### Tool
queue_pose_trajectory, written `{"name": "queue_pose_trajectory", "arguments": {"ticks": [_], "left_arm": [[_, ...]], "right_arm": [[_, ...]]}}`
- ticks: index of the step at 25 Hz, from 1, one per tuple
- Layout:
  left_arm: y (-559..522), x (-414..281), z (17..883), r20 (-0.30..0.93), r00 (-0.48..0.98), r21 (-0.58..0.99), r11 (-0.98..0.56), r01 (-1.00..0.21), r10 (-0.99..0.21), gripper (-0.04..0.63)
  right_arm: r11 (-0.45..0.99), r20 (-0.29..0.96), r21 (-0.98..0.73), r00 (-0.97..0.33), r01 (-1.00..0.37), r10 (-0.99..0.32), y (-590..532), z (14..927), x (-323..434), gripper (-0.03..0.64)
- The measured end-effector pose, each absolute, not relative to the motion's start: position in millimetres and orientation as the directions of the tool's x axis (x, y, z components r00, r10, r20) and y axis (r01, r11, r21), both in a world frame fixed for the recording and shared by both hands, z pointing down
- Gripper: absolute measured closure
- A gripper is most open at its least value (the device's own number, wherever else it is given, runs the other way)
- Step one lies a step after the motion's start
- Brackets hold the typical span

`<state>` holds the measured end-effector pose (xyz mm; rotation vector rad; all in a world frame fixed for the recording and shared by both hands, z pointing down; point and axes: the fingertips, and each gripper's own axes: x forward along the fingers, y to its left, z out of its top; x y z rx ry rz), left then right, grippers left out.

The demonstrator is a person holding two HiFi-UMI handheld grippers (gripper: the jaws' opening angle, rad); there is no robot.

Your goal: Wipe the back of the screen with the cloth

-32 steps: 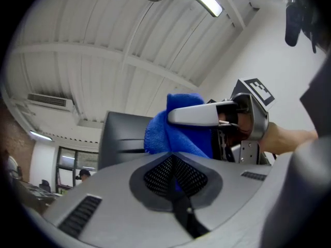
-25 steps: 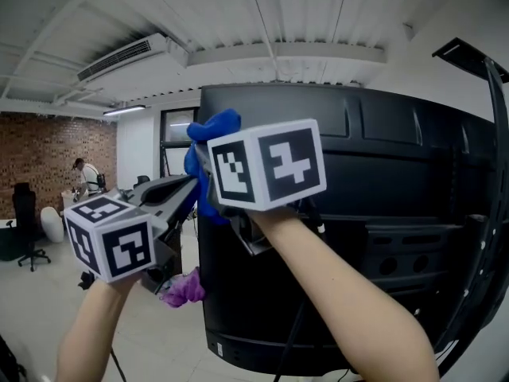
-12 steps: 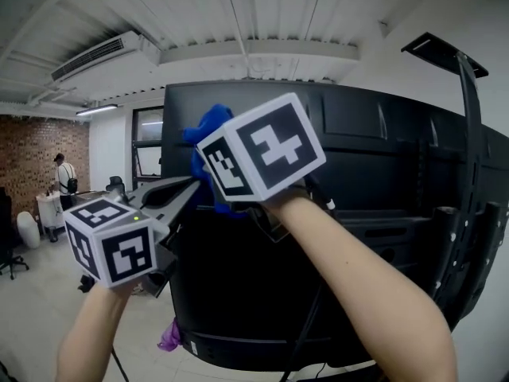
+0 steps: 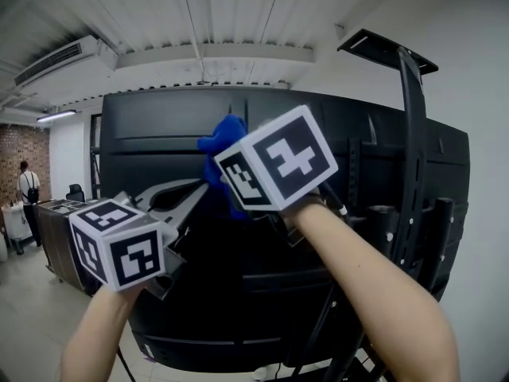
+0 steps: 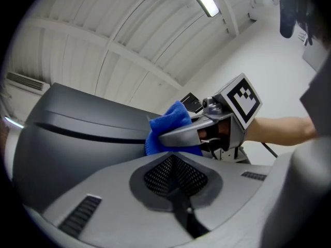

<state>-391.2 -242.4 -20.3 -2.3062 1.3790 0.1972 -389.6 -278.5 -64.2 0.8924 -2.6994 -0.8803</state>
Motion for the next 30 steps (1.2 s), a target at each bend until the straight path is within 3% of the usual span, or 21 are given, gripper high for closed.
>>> {"name": "queue_pose_trajectory", "arguments": {"ticks": [9,18,25,30], "left_arm": [[-268,-351,-18,-0.339,0.52,-0.286,-0.441,-0.851,-0.784,0.588],[-273,-342,-12,-0.339,0.528,-0.271,-0.456,-0.848,-0.779,0.588],[-261,-376,-10,-0.346,0.487,-0.272,-0.411,-0.87,-0.802,0.588],[-238,-419,-9,-0.367,0.426,-0.276,-0.341,-0.899,-0.827,0.589]], "right_arm": [[0.567,-0.018,0.537,-0.681,-0.625,-0.733,-320,-55,-296,0.555],[0.553,-0.023,0.521,-0.659,-0.65,-0.752,-324,-54,-279,0.555],[0.621,-0.23,0.496,-0.782,-0.606,-0.58,-260,-88,-323,0.555],[0.704,-0.275,0.495,-0.861,-0.508,-0.428,-212,-84,-390,0.554]]}}
